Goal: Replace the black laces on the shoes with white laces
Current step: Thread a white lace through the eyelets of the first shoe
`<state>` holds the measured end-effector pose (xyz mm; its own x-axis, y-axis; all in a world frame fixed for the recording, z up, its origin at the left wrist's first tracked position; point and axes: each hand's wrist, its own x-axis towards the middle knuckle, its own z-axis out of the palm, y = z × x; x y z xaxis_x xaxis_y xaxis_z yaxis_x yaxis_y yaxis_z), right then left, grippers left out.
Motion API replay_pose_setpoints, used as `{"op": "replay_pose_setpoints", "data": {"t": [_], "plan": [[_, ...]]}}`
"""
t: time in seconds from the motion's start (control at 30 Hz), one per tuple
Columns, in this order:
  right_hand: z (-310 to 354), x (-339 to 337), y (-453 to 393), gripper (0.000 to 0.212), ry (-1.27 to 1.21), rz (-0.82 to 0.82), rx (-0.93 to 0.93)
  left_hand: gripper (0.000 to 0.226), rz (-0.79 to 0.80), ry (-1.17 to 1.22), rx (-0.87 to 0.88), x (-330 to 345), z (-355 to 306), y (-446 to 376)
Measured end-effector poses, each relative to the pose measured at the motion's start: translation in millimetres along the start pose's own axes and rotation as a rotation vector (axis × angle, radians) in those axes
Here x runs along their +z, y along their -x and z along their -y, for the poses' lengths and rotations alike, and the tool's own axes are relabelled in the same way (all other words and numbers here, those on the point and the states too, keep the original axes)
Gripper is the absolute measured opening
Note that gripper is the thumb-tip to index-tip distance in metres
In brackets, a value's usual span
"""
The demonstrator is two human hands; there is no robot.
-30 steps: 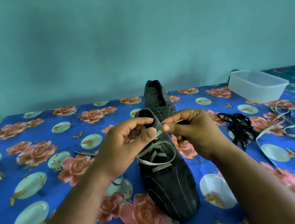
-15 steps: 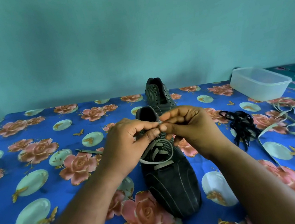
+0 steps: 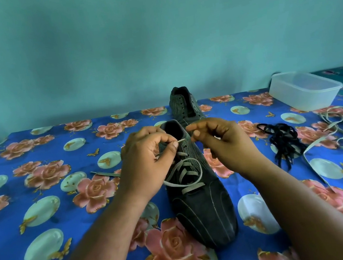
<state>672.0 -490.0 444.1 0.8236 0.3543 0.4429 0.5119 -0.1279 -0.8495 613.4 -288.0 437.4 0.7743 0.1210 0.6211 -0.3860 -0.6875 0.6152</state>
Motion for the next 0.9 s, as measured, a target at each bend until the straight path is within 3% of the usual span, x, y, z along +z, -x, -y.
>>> {"op": "replay_pose_setpoints", "data": {"t": [0.13,0.33,0.5,0.67,0.9], "plan": [[-16.7,0.7,-3.9,0.028,0.321,0.11,-0.166,0.02,0.081,-0.016,0.022,2.2,-4.7,2.4],[-24.9,-1.9,-4.7,0.014,0.416,0.182,-0.196,0.027,0.022,-0.108,-0.108,0.6,-2.0,-0.3],[-22.4,5.1,-2.9,0.042,0.402,0.242,-0.187,0.007,0.054,0.086,-0.238,-4.2,-3.9,0.1],[-22.5,3.9,-4.8,0.034,0.391,0.228,-0.153,0.007,0.078,0.194,-0.352,0.3,-5.1,-0.6],[-31.1,2.3,-9.4,0.028,0.308,0.218,-0.136,0.022,0.144,0.02,-0.344,4.8,2.3,-3.0]]}}
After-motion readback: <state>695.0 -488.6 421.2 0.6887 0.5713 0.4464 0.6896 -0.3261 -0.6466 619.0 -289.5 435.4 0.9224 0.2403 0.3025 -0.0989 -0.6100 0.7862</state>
